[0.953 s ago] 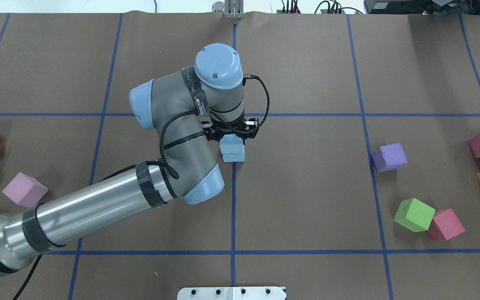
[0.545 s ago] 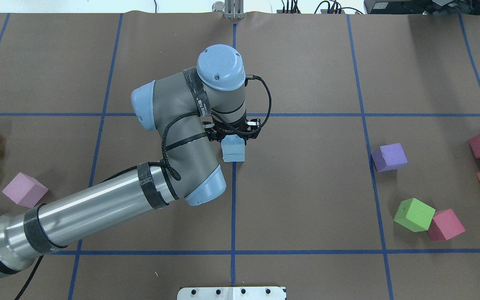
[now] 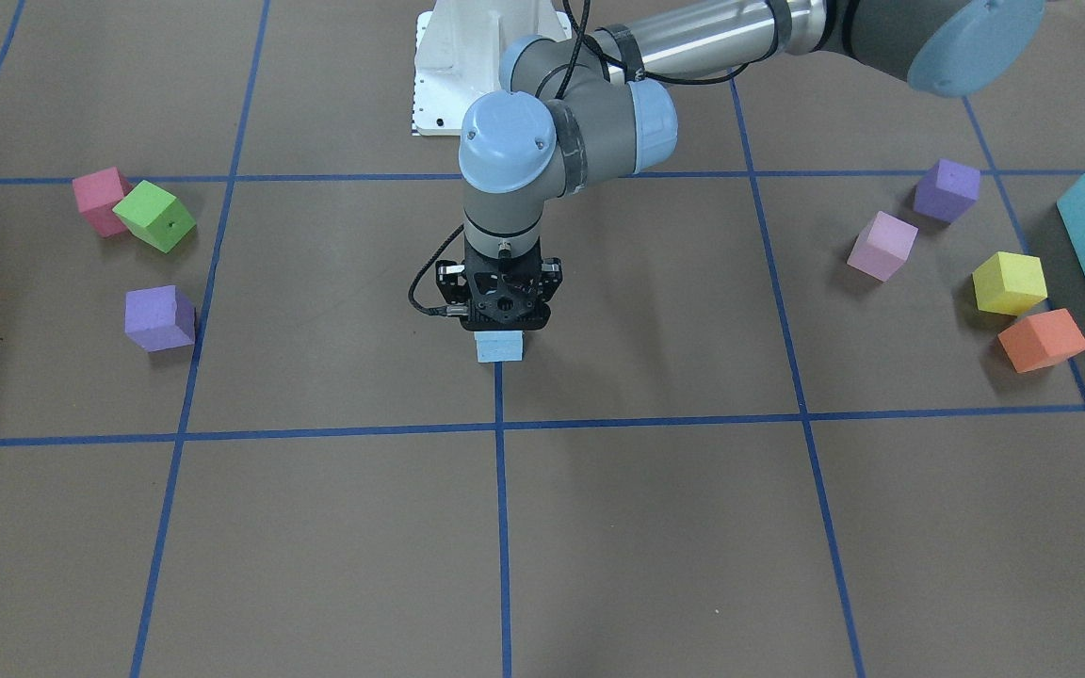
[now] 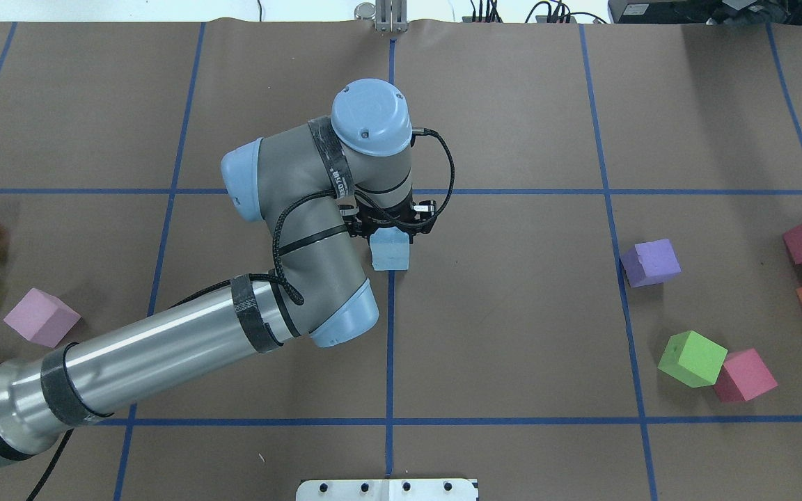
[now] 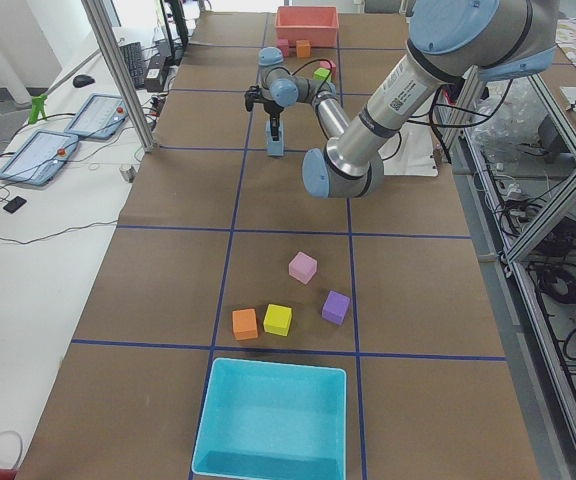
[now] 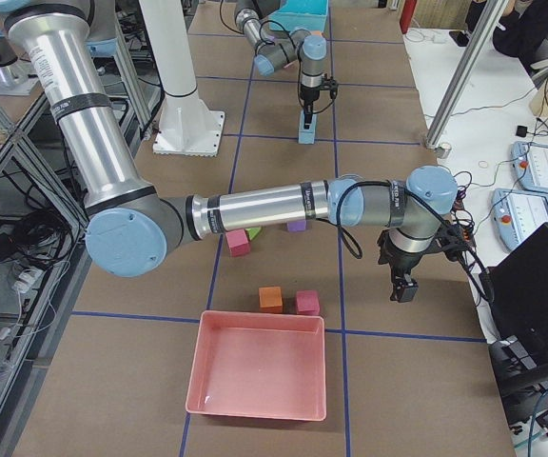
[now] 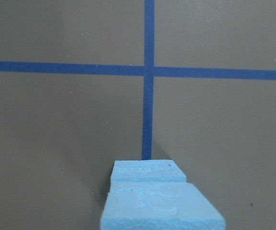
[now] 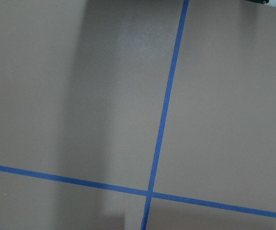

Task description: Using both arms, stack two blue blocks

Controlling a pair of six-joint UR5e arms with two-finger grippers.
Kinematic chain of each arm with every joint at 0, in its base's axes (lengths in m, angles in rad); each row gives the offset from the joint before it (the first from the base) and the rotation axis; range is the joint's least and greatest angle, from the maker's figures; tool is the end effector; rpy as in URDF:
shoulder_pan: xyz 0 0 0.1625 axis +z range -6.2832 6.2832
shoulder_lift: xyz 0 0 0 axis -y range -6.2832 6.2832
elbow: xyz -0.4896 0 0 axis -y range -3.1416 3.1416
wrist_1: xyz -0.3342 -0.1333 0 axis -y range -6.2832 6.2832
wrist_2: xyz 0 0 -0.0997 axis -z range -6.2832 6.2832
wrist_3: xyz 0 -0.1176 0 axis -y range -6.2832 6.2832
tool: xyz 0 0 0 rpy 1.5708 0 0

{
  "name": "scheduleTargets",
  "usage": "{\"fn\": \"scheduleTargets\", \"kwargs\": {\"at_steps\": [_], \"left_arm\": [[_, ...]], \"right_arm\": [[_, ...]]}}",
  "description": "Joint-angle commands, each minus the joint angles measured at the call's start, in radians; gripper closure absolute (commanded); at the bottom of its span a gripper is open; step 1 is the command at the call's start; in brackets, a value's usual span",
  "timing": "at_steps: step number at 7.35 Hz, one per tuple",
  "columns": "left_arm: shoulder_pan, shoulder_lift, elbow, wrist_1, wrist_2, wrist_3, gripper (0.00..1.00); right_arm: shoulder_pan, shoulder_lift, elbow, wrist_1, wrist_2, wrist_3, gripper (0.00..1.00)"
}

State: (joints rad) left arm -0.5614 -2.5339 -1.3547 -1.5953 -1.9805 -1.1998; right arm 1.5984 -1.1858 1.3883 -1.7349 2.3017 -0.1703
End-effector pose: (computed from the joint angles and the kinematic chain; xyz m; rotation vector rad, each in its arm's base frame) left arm 0.6260 -0.4958 0.2228 -0.0057 0.8533 -0.0207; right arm 0.0717 -0.6125 0.6327 0.1088 -0.7243 -0.1503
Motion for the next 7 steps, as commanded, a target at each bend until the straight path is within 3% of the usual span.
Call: {"fn": "scheduleTargets", "kwargs": {"at_steps": [1, 5, 7], "left_arm": [[0.003, 0.001, -0.001, 0.0, 0.0, 0.002, 0.06], [-0.017, 0.021, -0.128, 0.009, -0.003, 0.008, 0.03], [-0.131, 0.103, -0.269, 0.02, -0.097, 0.034, 0.03]], "right_arm": [[0.0, 0.0, 0.0, 0.0, -0.001, 0.0, 0.0], [0.0, 0.0, 0.0, 0.0, -0.001, -0.001, 0.0], [0.0, 0.0, 0.0, 0.0, -0.001, -0.001, 0.0]]}}
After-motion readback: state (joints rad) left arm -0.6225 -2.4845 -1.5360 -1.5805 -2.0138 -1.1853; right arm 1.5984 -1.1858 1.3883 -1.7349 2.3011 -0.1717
